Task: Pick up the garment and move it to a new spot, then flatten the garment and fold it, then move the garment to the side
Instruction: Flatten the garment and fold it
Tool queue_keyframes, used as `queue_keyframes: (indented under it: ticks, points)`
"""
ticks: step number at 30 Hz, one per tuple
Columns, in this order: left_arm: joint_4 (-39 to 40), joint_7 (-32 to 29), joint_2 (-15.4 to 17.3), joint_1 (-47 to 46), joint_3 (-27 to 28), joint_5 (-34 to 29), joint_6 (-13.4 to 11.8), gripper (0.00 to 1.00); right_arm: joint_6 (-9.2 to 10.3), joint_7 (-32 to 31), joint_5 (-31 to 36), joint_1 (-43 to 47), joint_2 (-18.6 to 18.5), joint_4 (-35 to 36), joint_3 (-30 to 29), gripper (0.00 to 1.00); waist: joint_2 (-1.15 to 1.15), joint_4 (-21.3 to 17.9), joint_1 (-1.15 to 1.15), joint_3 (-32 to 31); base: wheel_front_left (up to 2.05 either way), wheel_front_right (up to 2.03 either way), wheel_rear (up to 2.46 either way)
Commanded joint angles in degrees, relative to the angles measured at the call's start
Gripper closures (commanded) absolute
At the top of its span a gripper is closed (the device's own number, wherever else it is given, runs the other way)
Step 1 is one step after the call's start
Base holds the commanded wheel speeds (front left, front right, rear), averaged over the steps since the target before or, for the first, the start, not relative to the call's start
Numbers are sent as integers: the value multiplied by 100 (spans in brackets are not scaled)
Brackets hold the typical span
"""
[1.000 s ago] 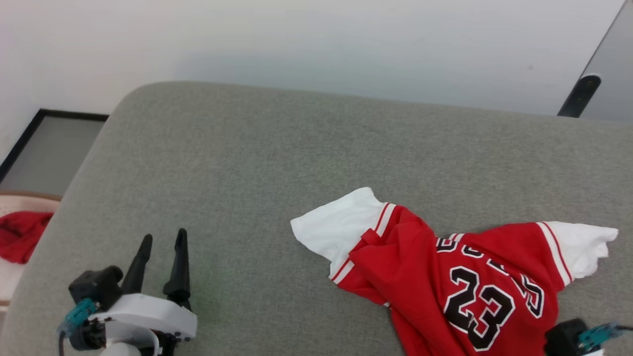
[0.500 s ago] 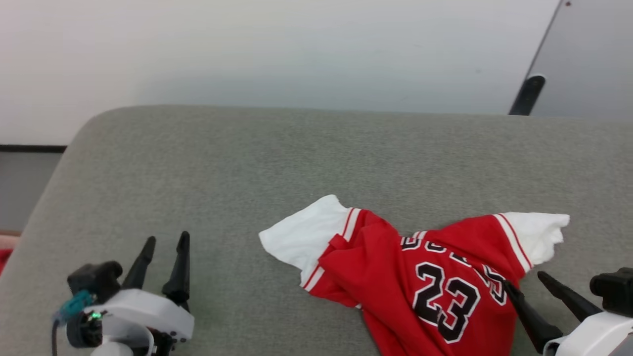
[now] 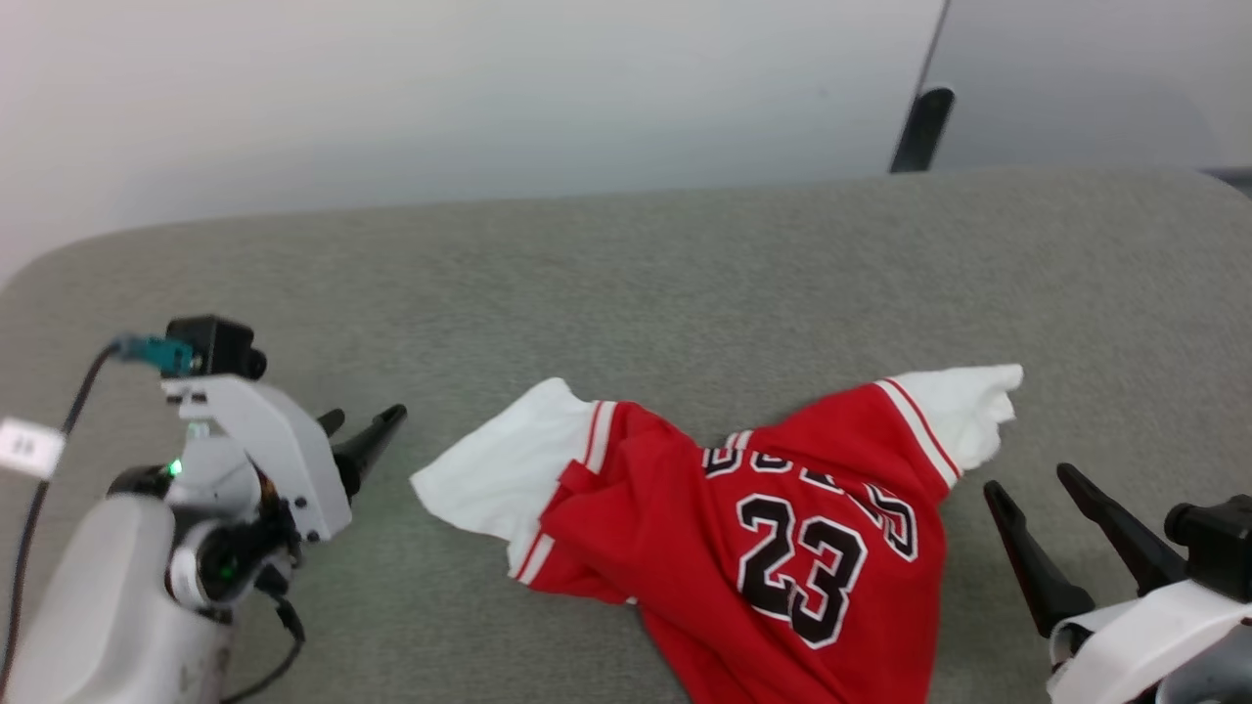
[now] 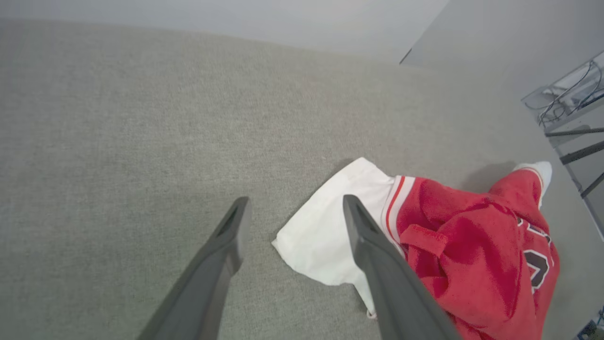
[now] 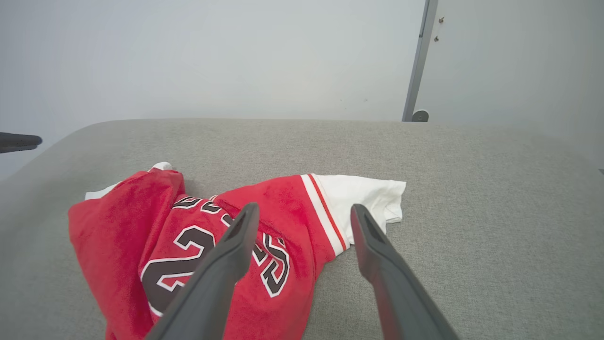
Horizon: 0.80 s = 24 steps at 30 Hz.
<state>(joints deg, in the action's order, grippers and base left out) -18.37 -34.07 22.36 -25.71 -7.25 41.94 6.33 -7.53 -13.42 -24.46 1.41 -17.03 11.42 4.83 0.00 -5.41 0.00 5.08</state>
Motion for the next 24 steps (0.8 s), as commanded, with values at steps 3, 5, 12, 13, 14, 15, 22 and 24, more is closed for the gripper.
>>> queue_keyframes:
  ticks: [3,5,12,13,14,15,22,24]
  points:
    - [-115,-906,88,-276,-140,170,-243,0,8,59,79,-150,103,-67,67,0,0,-452,0,400,0,0,0]
    - [-133,-1420,219,-430,-272,122,-358,0,8,94,98,-209,161,-105,106,0,0,-574,0,517,0,0,0]
    - [-440,-2216,446,-693,-489,25,-565,0,8,236,86,-341,292,-243,169,0,0,-887,0,859,0,0,0]
    - [-531,-2280,443,-707,-502,36,-594,0,8,251,92,-354,296,-255,172,0,0,-913,0,899,0,0,0]
    - [-613,-2329,516,-721,-561,-53,-609,0,8,273,98,-364,305,-266,177,0,0,-937,0,941,0,0,0]
    - [-676,-2360,623,-737,-657,-180,-531,0,8,286,94,-386,316,-276,182,0,0,-958,0,982,0,0,0]
    - [-1512,-2356,543,-746,-711,-185,-682,0,8,482,141,-559,338,-304,150,0,0,-1010,0,1129,0,0,0]
    - [-1727,-2398,465,-737,-709,-117,-679,16,8,601,205,-587,316,-299,134,0,0,-1004,0,1140,0,0,0]
